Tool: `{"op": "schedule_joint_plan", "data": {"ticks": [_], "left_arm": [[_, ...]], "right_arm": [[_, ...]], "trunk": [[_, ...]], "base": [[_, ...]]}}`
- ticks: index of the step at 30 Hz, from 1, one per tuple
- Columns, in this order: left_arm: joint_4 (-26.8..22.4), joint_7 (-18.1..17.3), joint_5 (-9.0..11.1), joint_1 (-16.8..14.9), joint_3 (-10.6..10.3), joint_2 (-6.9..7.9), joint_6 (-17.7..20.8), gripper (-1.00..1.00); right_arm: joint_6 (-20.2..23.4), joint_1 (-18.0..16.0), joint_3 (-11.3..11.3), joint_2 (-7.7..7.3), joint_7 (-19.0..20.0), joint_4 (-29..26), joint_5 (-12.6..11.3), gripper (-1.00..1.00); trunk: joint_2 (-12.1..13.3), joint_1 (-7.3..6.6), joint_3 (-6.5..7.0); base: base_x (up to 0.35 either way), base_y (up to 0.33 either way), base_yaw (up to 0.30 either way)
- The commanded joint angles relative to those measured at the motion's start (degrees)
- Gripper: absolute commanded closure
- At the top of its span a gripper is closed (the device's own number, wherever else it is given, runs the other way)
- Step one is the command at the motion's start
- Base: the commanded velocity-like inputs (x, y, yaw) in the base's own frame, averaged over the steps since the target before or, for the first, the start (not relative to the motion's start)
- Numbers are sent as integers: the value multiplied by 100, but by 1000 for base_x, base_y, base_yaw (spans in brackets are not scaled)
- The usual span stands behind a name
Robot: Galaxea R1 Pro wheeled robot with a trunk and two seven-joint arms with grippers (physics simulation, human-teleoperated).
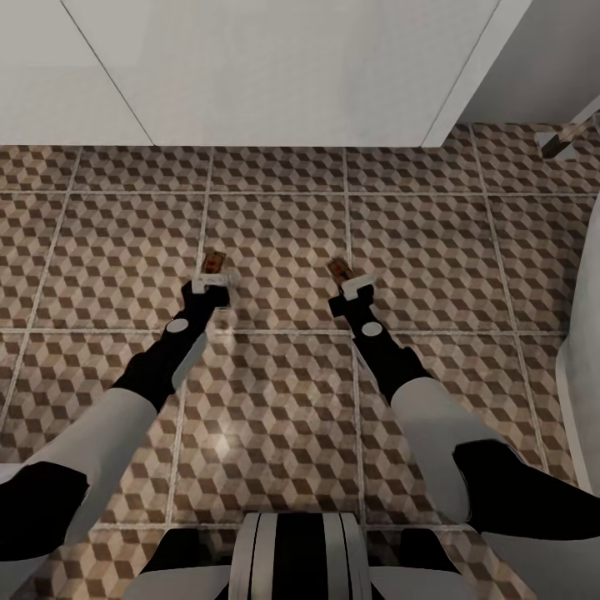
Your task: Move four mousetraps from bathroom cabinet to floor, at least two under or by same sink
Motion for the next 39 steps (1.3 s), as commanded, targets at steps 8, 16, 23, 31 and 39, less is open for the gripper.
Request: {"op": "schedule_joint_plan", "data": {"ticks": [8, 16, 23, 31, 39], "left_arm": [[-457, 72, -14, 29, -83, 44, -19, 100], [-479, 84, -96, 39, -89, 48, -4, 100], [-471, 88, -102, 40, -89, 47, 10, 100], [-464, 89, -102, 45, -89, 40, 11, 100], [-437, 89, -104, 48, -89, 40, 11, 100]], "right_arm": [[-56, -1, 92, 0, -47, -128, 40, 100], [-53, -1, 96, 0, -92, -272, 40, 100], [-20, -1, 91, 0, -106, -561, 40, 100], [-23, -1, 94, 0, -109, -584, 40, 100], [-30, 0, 96, 0, -109, -586, 37, 100]], "trunk": [[-1, 0, -3], [-1, 0, -3], [-1, 0, -3], [-1, 0, -3], [-5, 7, -3]], "base": [[0, 0, 0], [0, 0, 0], [0, 0, 0], [0, 0, 0], [0, 0, 0]]}}
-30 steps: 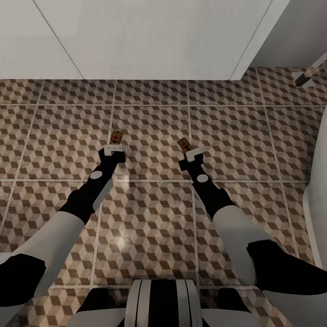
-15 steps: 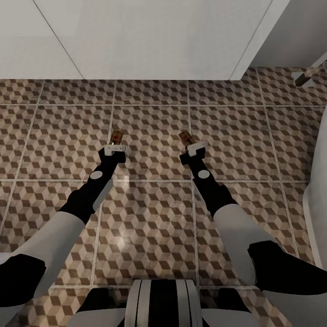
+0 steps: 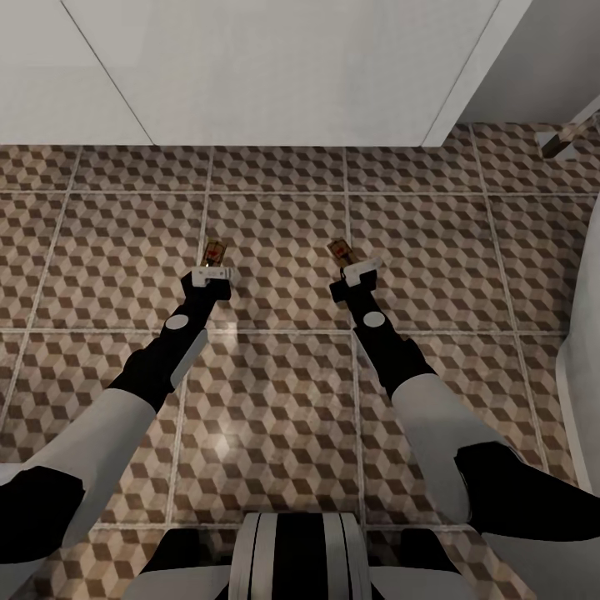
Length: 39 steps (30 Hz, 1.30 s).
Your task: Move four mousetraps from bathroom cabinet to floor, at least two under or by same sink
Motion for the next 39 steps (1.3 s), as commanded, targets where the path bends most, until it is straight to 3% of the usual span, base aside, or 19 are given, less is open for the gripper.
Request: {"op": "schedule_joint_plan", "data": {"ticks": [1, 39], "left_arm": [[2, 78, 36, -4, -43, 10, -7, 100], [4, 78, 32, -3, -43, 11, -7, 100]], "right_arm": [[-7, -4, 11, 0, -37, 7, 41, 100], [-18, 5, 11, 0, -29, 33, 37, 100]], "trunk": [[-2, 2, -2], [-53, 100, -2]], "base": [[0, 0, 0], [0, 0, 0]]}}
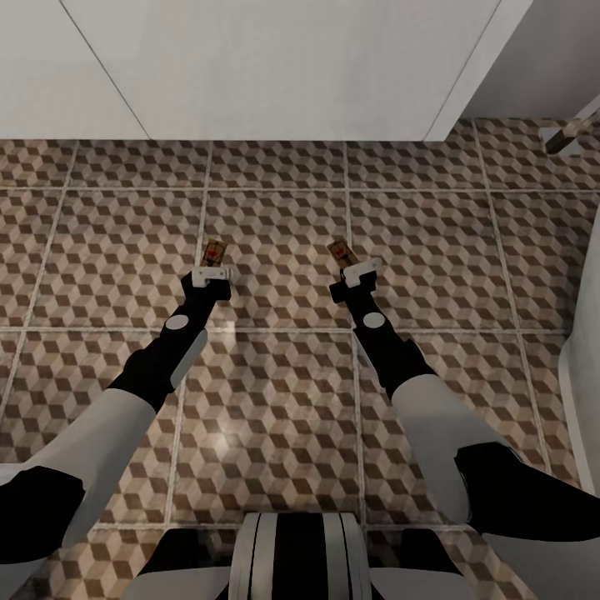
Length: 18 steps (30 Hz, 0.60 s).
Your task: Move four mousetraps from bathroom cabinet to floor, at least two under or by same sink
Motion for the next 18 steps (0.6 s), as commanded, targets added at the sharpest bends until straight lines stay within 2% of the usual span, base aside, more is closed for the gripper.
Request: {"op": "schedule_joint_plan", "data": {"ticks": [1, 18], "left_arm": [[-4, 77, 39, -4, -43, 10, -7, 100], [66, 77, 34, -4, -43, 19, -7, 100]], "right_arm": [[-6, -3, 11, 0, -37, 7, 43, 100], [-3, -3, 9, 0, -37, 7, 44, 100]], "trunk": [[-2, 2, -2], [-12, 20, -2]], "base": [[0, 0, 0], [0, 0, 0]]}}
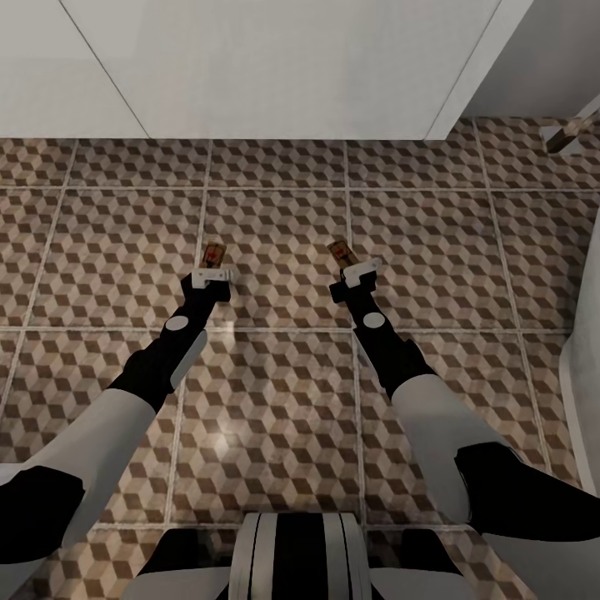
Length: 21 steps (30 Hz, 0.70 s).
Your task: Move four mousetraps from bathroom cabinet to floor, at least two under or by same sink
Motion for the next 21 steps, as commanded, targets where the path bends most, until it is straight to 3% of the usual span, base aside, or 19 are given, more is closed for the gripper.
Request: {"op": "schedule_joint_plan", "data": {"ticks": [1, 13, 16, 19, 21], "left_arm": [[8, 78, 37, -4, -44, 10, -6, 100], [-10, 79, 30, -4, -11, -26, 65, 100], [90, 84, 38, -9, 31, -124, 681, 100], [66, 83, 42, -35, 122, -258, 1658, 100], [30, 85, 40, -57, 160, -332, 1884, 100]], "right_arm": [[-7, -3, 9, 0, -38, 7, 44, 100], [173, -9, -8, 0, -50, 7, 43, 100], [613, -11, -11, 0, -36, -5, 36, 100], [1025, -18, -8, 0, -25, -28, 35, 100], [1119, -25, -6, 0, -26, -33, 38, 100]], "trunk": [[-1, -1, -2], [-1, -1, -2], [-1, -1, -2], [-1, -1, -2], [-1, -1, -2]], "base": [[0, 0, 0], [0, 0, 0], [0, 0, 0], [0, 0, 0], [0, 0, 0]]}}
